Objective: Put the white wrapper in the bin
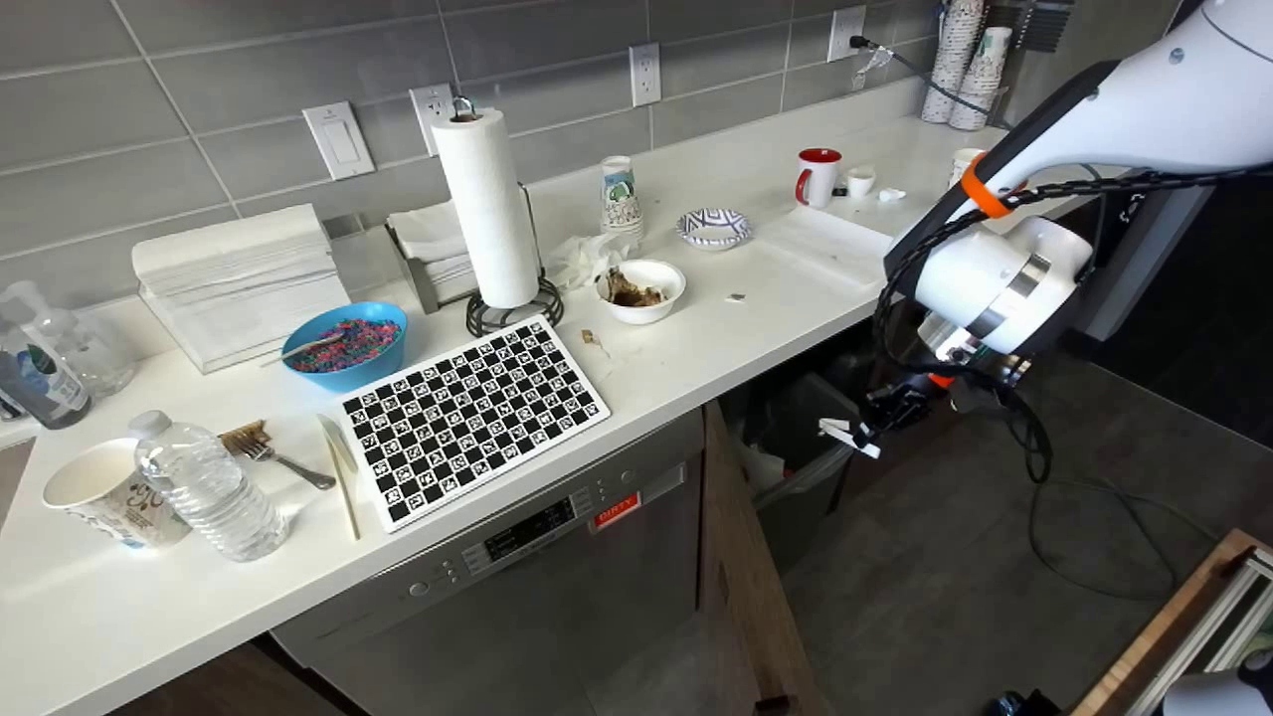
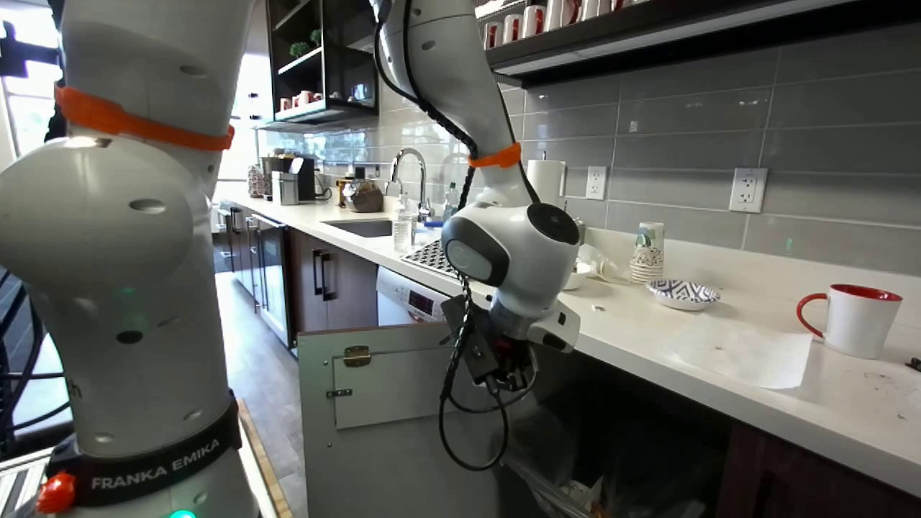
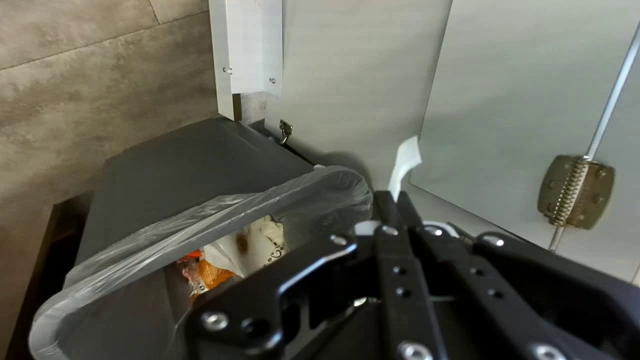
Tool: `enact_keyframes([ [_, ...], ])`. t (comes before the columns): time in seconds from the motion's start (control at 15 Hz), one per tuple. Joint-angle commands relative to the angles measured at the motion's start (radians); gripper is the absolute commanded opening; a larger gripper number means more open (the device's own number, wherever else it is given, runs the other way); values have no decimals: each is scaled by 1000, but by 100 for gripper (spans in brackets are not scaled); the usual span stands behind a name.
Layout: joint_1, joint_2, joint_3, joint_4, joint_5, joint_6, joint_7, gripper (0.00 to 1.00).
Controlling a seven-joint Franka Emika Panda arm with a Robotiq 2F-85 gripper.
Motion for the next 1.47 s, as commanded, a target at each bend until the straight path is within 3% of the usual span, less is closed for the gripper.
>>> enact_keyframes([
  [0.0,1,2,-1,1,-3,0,1,1],
  [0.33,7,-11,1,-3,17,25,4,0],
  [0.47,-8,32,8,24,104,23,-17,0],
  [0.67,-32,118,13,84,341,19,-70,0],
  [1.0,-49,256,-2,183,691,-23,-288,0],
  [1.33,-55,421,-14,297,863,-120,-432,0],
  [1.4,26,451,-96,314,887,-178,-420,0],
])
